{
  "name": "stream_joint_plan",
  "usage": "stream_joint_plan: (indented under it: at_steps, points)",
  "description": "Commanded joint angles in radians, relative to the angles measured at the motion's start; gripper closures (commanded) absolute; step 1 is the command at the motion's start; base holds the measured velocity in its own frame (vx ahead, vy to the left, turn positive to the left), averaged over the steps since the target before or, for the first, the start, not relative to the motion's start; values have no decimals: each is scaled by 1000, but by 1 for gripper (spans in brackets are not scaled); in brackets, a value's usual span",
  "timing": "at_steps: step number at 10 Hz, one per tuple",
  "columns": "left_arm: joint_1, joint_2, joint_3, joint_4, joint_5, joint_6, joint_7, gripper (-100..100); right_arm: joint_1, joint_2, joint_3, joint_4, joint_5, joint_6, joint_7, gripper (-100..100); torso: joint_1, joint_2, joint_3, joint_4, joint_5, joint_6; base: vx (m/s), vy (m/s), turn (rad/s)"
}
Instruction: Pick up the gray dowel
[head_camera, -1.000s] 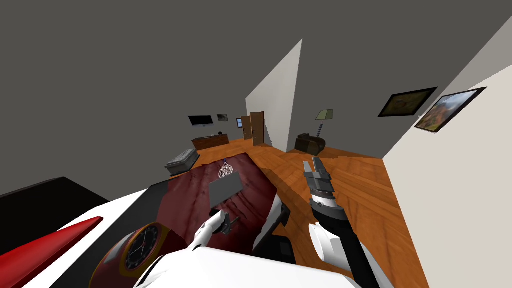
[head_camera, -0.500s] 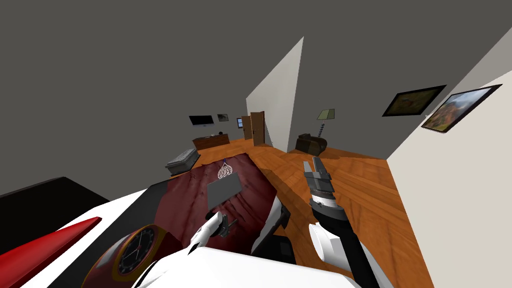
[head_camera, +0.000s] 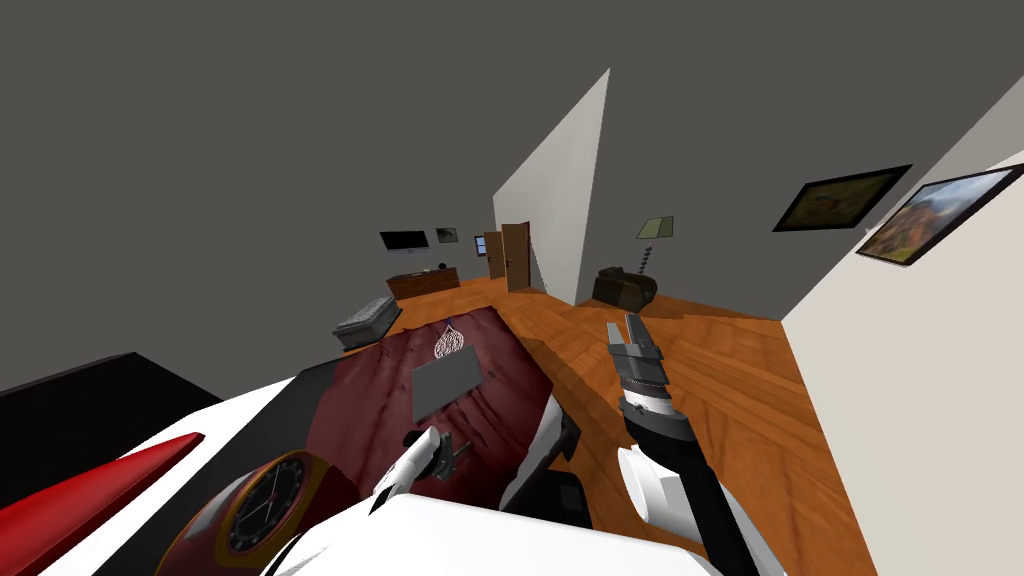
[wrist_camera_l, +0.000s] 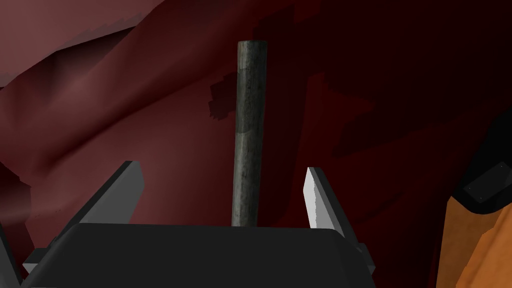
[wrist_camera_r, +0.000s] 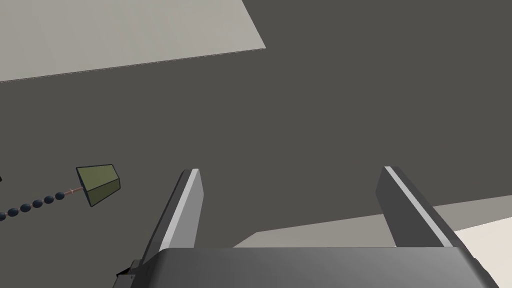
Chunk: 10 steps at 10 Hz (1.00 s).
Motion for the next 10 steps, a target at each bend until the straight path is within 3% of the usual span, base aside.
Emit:
stream_joint_plan:
  at_steps: [1,2,4,5,6,8,9,10]
  points:
    - [7,5,50,20,20,2,-50,-100,0,0,0,0,0,0,0,0,0,0,0,0,0,0,46,-31,63]
    - [7,5,76,20,20,2,-71,-100,0,0,0,0,0,0,0,0,-1,-1,-1,0,0,0,60,-51,48]
    - [7,5,79,20,20,2,-119,-100,0,0,0,0,0,0,0,0,-2,-1,-1,0,0,0,21,-22,-3]
    - [13,11,127,41,42,3,-154,-100,0,0,0,0,0,0,0,0,-1,0,0,0,0,0,34,-49,85]
    - [13,11,153,41,42,3,-176,-100,0,0,0,0,0,0,0,0,-2,-1,0,0,0,0,56,-49,41]
    - [13,11,156,41,42,3,-227,-100,0,0,0,0,0,0,0,0,-1,-2,-1,0,0,0,26,-16,-11]
    - [19,17,204,63,63,5,-257,-100,0,0,0,0,0,0,0,0,0,0,0,0,0,0,50,-48,64]
    - [19,17,233,63,63,5,-291,-100,0,0,0,0,0,0,0,0,-2,-2,-1,0,0,0,58,-62,48]
